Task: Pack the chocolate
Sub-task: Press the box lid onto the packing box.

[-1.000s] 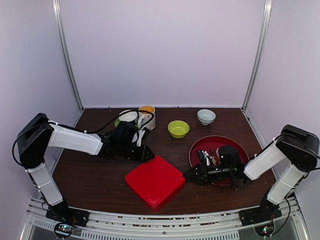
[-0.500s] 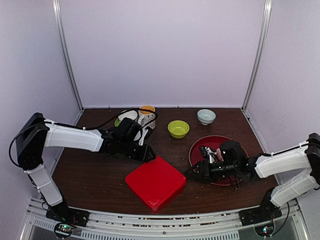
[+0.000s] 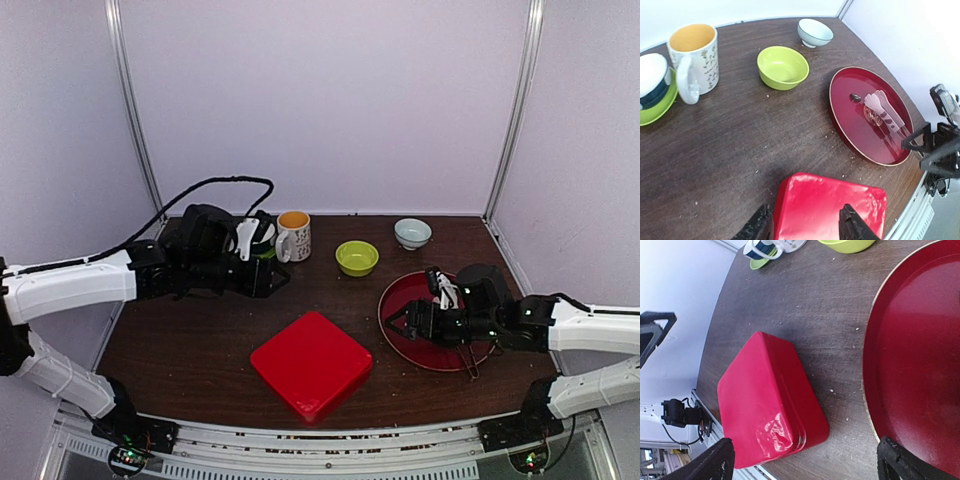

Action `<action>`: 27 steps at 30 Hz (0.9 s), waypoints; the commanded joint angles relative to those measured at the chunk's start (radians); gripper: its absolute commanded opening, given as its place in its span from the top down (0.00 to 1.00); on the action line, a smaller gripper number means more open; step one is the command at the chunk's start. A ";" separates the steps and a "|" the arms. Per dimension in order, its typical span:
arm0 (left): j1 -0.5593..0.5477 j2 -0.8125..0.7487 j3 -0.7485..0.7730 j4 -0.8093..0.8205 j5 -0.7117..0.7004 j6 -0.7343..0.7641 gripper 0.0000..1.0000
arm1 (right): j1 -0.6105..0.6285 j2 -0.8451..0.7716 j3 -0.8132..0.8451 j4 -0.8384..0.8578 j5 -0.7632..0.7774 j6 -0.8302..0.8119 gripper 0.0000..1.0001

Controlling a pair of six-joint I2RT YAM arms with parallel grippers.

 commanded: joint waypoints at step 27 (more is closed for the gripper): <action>-0.033 -0.425 -0.350 -0.034 0.096 0.578 0.02 | 0.077 0.154 0.080 -0.137 -0.053 -0.020 0.00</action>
